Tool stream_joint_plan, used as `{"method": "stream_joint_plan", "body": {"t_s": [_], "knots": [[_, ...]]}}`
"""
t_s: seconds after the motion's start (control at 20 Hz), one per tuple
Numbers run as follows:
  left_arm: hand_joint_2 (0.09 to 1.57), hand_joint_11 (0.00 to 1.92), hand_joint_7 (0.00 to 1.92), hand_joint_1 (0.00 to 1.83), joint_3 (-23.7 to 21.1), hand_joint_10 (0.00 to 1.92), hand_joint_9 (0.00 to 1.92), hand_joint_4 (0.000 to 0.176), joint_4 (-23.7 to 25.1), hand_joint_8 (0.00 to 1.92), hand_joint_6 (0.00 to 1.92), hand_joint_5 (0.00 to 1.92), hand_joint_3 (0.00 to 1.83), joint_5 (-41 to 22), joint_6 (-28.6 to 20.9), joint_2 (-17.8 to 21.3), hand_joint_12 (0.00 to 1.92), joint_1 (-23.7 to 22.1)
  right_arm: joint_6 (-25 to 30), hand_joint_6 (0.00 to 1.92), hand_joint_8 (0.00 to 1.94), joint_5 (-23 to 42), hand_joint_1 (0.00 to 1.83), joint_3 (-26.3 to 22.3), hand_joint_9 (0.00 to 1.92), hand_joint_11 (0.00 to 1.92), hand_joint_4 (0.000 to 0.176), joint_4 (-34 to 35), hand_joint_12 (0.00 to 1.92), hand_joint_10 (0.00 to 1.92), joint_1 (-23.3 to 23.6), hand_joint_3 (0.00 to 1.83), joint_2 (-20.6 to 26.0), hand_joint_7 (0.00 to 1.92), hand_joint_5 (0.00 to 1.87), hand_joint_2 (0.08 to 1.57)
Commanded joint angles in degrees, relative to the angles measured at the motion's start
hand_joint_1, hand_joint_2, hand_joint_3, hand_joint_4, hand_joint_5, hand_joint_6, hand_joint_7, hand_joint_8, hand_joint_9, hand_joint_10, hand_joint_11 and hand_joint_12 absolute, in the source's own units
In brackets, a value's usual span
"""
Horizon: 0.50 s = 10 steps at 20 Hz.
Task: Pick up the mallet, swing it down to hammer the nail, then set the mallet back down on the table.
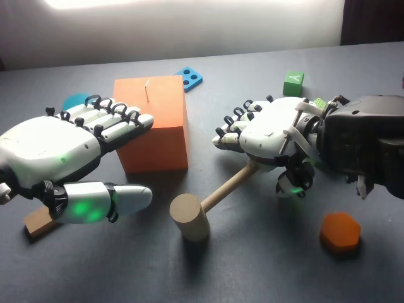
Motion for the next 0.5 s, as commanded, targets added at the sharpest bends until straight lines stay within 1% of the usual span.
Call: {"method": "stream_joint_plan", "body": {"t_s": [0.0,0.1,0.15,0.3,0.45], "knots": [[1.24,0.00,0.00,0.00,0.34,0.00,0.00,0.000,-0.01,0.00,0.00,0.00,0.00,-6.80,-0.29,-0.34,0.00,-0.12,-0.18,0.01,0.01,-0.29,1.31,0.20,0.14,0.00,0.000,-1.00,0.90,0.01,0.31,0.00,0.26,0.12,0.15,0.90],[1.24,0.00,0.00,0.00,0.35,0.00,0.00,0.000,-0.01,0.00,0.00,0.01,0.01,-6.80,-0.43,-0.47,0.00,0.16,-0.20,0.00,0.00,-0.27,1.28,0.26,0.11,0.00,0.000,-1.00,0.86,0.00,0.26,0.00,0.27,0.07,0.11,0.92],[1.24,0.00,0.00,0.00,0.35,0.00,0.00,0.000,-0.01,0.00,0.00,0.01,0.01,-6.80,-0.55,-0.55,0.00,0.34,-0.22,0.01,0.01,-0.27,1.30,0.34,0.14,0.00,0.000,-1.00,0.90,0.01,0.21,0.00,0.27,0.10,0.13,0.90],[1.24,0.00,0.00,0.00,0.34,0.00,0.00,0.000,-0.01,0.00,0.00,0.00,0.00,-6.71,-0.66,-0.74,0.00,0.71,-0.52,0.01,0.01,-0.27,1.30,0.39,0.13,0.00,0.000,-1.00,0.87,0.00,0.06,0.00,0.24,0.10,0.14,0.91],[1.24,0.00,0.00,0.00,0.33,0.00,0.00,0.000,-0.02,0.00,0.00,0.01,0.01,-6.64,-1.07,-0.92,0.00,1.16,-0.67,0.01,0.01,-0.27,1.30,0.44,0.15,0.00,0.000,-1.00,0.89,0.01,0.09,0.00,0.25,0.13,0.16,0.91]]}}
